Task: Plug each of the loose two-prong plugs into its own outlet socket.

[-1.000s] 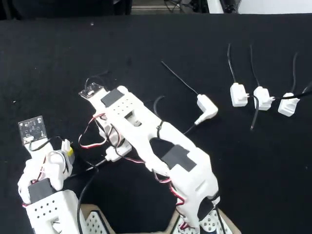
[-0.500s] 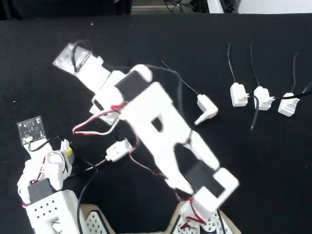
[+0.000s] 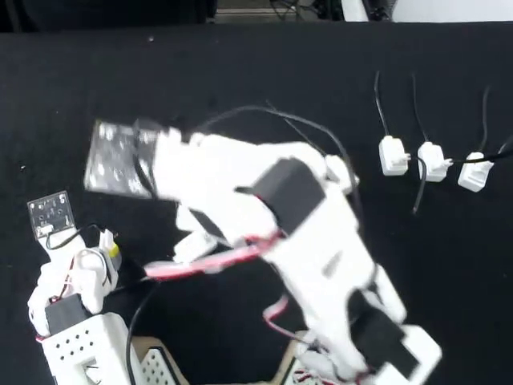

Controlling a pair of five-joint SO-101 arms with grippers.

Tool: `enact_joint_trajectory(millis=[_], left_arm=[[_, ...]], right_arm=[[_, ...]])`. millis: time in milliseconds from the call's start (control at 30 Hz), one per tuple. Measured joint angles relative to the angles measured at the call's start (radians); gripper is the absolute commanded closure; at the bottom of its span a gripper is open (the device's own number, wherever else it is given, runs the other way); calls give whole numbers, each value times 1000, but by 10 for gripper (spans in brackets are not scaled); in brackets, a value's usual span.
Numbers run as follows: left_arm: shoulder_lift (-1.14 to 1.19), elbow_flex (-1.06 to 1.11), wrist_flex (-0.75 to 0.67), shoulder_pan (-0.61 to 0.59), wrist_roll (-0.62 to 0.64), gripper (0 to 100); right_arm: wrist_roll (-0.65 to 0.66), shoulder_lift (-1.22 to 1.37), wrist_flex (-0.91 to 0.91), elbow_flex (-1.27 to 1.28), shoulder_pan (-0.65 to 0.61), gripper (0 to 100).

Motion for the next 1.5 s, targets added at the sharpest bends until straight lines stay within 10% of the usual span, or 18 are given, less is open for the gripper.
enact_joint_trajectory(millis=[700, 1500], left_arm=[[2, -57, 0, -201, 84, 744], [2, -58, 115, -215, -107, 744]], right_arm=[[86, -264, -120, 677, -344, 759], [190, 127, -517, 804, -164, 716]])
